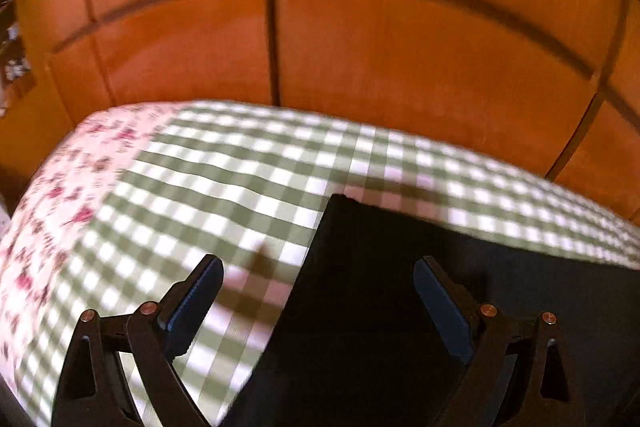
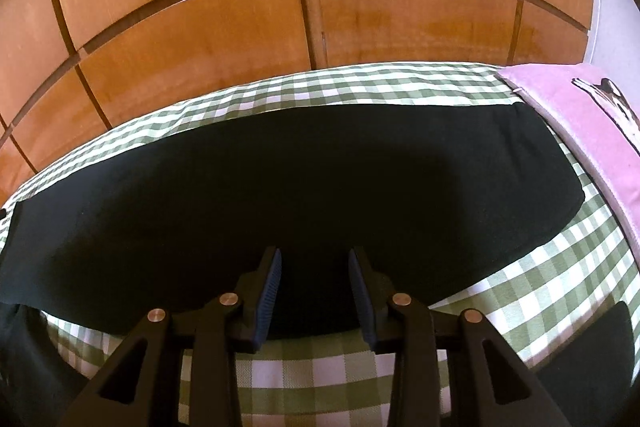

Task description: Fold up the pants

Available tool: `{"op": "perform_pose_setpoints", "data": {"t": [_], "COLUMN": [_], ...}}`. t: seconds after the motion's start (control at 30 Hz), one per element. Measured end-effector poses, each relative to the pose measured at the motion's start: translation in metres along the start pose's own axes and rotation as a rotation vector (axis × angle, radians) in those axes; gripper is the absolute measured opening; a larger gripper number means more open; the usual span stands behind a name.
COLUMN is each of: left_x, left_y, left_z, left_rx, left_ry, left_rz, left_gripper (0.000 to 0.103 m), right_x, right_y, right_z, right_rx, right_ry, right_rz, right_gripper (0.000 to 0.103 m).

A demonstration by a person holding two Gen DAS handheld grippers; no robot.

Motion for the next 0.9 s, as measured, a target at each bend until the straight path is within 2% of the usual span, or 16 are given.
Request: {"op": "perform_pose_setpoints", "data": {"t": [0.1,0.13,0.23,0.33,0.43,0.5,0.57,0.73,0.9], "left_x": [0.000,0.002,0.010,0.016,0.021,0.022,0.023,0.023,0.021], "left_y": [0.025,0.029,0.037,0.042,0.042,0.038,0.034,0.006,-0.055], "left_z": [0.008,0.014,0.019,0.010,-0.010,-0.023,-0.027,-0.036,-0.034], "left_rx": [-0.004,-0.052,-0.114,-0.161,-0.200,-0.221,-0.251,-0.224,-0.273], "left_ry": [-0.010,-0.059,-0.132,-0.114,-0.026,0.028,0.018,0.031,-0.054], "left_rz": [0.062,0.051,0.032,0.016,-0.001,-0.021,-0.023,-0.088,-0.217], "left_gripper": [0.097,0.097,0.097,0.095,0.078,0.040,0.021,0.013,0.013], "right_x": [0.000,0.001,0.001,0.002,0.002,0.001,0.001,0.001,0.001], "right_y": [0.001,0.002,0.002,0.002,0.003,0.003,0.003,0.003,0.003], "right_z": [-0.003,-0.004,-0.005,-0.005,-0.005,-0.004,-0.002,-0.002,-0.002], "right_rx": [0.013,0.019,0.039,0.052,0.048,0.039,0.028,0.013,0.012], "right_ry": [0.009,0.014,0.027,0.039,0.036,0.029,0.019,0.007,0.007], "right_rz": [-0.003,-0.001,-0.004,-0.008,-0.010,-0.011,-0.011,-0.013,-0.010], "right_gripper": [0.037,0.037,0.039,0.040,0.040,0.040,0.040,0.040,0.040]}}
Point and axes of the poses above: each gripper's, at about its wrist camera, not at the fingertips, and y roughly the way its jaws point, z to its left, x to its top, the point moved 6 cm from there along y, roughly the way its jaws point, and after that the axes turned 8 degrees about y, right-handed, at the moved point
